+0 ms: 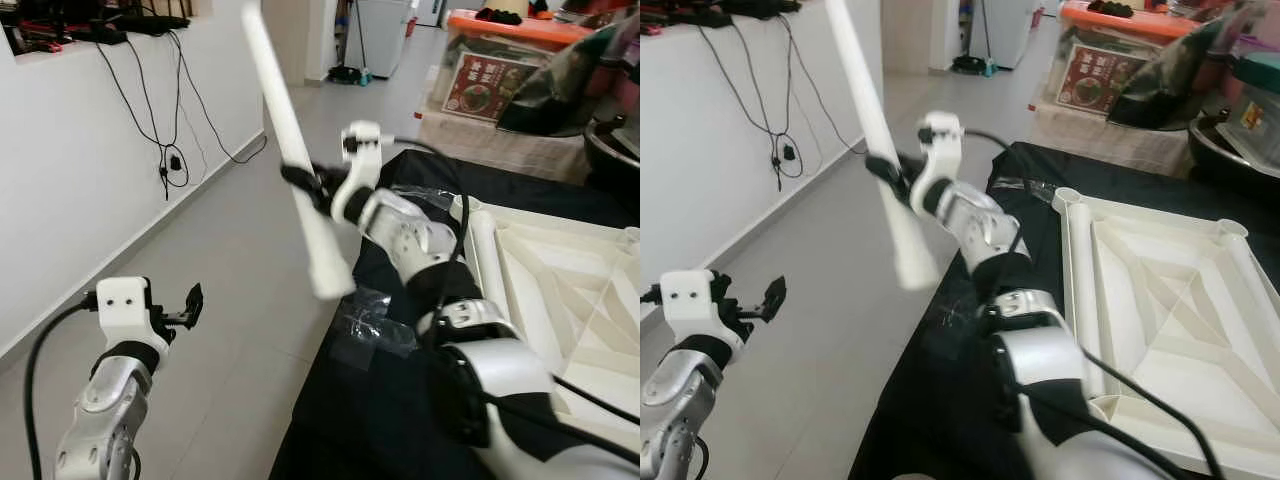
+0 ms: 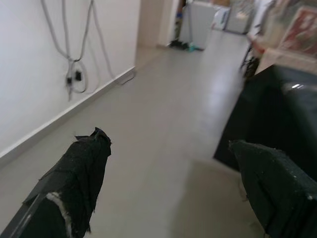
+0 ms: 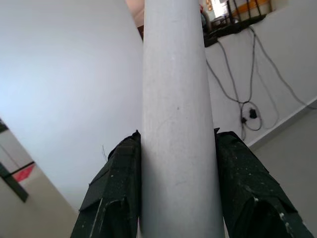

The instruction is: Building children table

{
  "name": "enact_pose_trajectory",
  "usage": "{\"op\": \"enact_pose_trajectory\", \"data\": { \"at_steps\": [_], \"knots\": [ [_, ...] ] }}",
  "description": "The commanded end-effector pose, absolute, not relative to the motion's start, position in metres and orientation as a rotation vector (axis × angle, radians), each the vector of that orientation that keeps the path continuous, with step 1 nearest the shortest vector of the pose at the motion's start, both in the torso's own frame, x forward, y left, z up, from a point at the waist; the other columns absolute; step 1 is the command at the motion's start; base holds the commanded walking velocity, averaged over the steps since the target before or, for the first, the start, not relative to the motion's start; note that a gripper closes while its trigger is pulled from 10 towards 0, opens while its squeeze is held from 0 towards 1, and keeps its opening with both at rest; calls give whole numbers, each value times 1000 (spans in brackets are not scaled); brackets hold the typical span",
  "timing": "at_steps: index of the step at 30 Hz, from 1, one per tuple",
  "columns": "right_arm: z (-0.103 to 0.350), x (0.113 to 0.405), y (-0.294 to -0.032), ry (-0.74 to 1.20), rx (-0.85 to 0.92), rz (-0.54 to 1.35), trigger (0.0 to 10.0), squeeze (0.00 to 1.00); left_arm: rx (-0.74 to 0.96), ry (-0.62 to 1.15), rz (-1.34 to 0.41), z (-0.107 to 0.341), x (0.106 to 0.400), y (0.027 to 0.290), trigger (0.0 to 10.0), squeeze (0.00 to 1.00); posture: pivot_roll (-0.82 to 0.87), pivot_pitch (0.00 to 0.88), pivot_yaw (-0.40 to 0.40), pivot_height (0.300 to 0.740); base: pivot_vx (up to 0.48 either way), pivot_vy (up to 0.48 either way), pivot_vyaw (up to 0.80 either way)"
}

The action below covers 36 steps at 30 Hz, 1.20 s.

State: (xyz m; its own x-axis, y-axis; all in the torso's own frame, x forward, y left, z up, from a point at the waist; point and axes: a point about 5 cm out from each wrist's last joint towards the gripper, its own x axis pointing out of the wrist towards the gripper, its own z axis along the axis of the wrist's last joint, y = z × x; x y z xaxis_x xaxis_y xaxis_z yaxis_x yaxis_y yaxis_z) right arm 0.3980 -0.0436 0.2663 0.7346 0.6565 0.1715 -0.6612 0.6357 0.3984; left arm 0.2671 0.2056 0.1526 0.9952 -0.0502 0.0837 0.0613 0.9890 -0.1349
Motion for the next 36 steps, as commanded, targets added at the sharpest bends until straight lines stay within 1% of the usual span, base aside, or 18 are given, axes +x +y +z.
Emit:
{"op": "enact_pose_trajectory", "data": {
  "at_steps": [1,3,4,5,6,9,12,18,20,23,28,31,36],
  "knots": [
    [262,399,-49,-1,532,712,0,0,-179,-90,-96,156,267,201,10000,0,137,0,-75,740,0,0,0],
    [256,396,-41,2,650,682,0,0,-257,-112,-227,167,266,190,10000,0,141,0,-72,740,0,0,0],
    [256,396,-41,2,650,682,0,0,-257,-112,-227,167,266,190,10000,0,141,0,-72,740,0,0,0],
    [253,393,-38,10,708,669,0,0,-297,-122,-312,173,265,183,10000,0,141,0,-72,740,0,0,0],
    [253,392,-37,6,723,661,0,0,-294,-115,-354,173,263,179,10000,0,139,0,-63,740,0,0,0],
    [255,391,-40,-8,752,629,0,0,-260,-69,-406,167,259,175,10000,0,137,0,-60,740,0,0,0],
    [260,396,-56,-45,777,558,0,0,-247,-6,-411,152,253,176,10000,0,132,0,-56,740,0,0,0],
    [263,400,-69,-66,775,488,0,0,-262,15,-419,150,248,176,10000,0,139,0,-59,740,0,0,0],
    [275,407,-90,-120,854,402,0,0,-252,58,-449,144,243,174,10000,0,143,0,-58,740,0,0,0],
    [282,409,-99,-146,893,376,0,0,-241,82,-464,140,241,173,10000,0,142,0,-57,740,0,0,0],
    [293,406,-98,-187,891,423,0,0,-226,92,-484,138,241,168,10000,0,136,0,-51,740,0,0,0],
    [286,401,-87,-173,870,453,0,0,-222,90,-501,139,243,167,10000,0,135,0,-49,740,0,0,0],
    [283,399,-84,-171,864,464,0,0,-230,85,-508,141,243,166,10000,0,136,0,-49,740,0,0,0]
  ]
}}
